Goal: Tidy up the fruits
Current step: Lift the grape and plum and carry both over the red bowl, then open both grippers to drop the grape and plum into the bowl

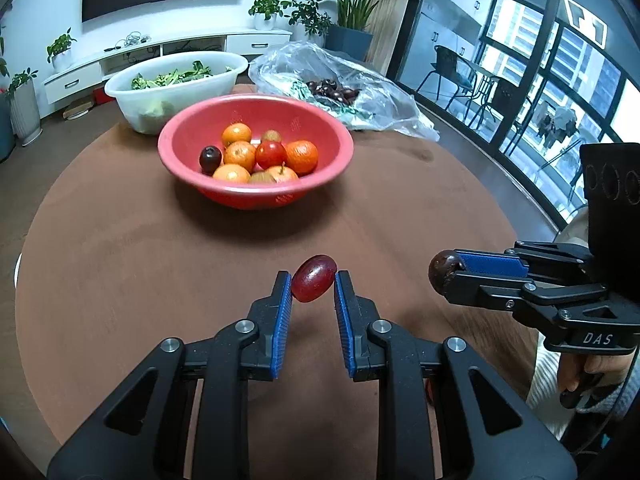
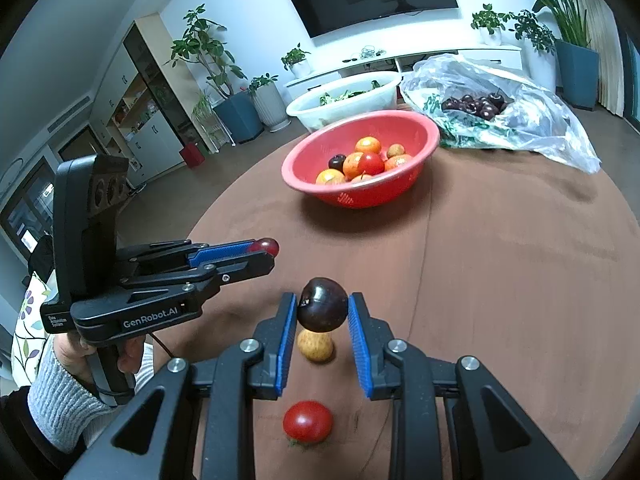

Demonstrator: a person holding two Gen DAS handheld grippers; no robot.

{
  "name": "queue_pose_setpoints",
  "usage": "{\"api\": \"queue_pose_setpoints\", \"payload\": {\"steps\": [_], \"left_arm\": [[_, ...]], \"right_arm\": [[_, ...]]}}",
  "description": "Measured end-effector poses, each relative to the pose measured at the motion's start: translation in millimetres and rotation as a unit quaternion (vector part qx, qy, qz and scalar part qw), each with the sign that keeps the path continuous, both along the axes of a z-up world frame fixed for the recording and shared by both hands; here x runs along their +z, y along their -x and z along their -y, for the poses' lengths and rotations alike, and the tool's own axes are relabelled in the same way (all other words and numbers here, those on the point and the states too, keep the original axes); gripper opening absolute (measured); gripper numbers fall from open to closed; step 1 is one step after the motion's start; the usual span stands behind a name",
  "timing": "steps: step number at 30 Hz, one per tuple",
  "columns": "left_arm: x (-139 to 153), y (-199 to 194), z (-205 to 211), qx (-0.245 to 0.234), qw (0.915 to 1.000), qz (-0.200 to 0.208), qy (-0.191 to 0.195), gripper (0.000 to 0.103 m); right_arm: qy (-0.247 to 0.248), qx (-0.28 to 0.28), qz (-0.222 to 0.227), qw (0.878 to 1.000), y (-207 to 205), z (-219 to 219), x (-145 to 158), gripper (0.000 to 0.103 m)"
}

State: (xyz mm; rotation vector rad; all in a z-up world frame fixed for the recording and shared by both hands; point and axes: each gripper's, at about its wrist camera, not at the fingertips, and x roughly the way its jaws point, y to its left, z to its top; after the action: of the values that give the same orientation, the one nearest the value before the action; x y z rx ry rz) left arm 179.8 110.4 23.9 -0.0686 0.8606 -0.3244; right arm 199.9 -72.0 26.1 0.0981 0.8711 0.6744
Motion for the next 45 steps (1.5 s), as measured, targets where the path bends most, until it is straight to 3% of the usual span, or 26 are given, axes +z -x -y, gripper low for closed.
{"api": "queue_pose_setpoints", "payload": {"steps": [21,34,38,45], "left_arm": [[15.9,-93.6,-27.6,0.027,0.9996,0.007,0.009,0.020],[-3.9,-143.9,-43.2,0.061,0.9980,-0.005,-0.017,0.021],[-9.3,-148.2,-43.2,0.068,0.9973,-0.005,-0.028,0.021],[-3.5,-143.0,-39.7,0.067,0.9970,0.008,-0.038,0.022]], "right_arm": [[-0.018,-0.009,0.011,1.000,-105.1,-23.2,20.6,0.029],[0.040,-0.009,0.020,0.999,-153.5,-51.7,5.1,0.030],[0.059,-0.009,0.033,0.998,-151.3,-53.7,3.3,0.051],[0.053,-0.003,0.048,0.997,-133.8,-50.9,12.6,0.051]]}}
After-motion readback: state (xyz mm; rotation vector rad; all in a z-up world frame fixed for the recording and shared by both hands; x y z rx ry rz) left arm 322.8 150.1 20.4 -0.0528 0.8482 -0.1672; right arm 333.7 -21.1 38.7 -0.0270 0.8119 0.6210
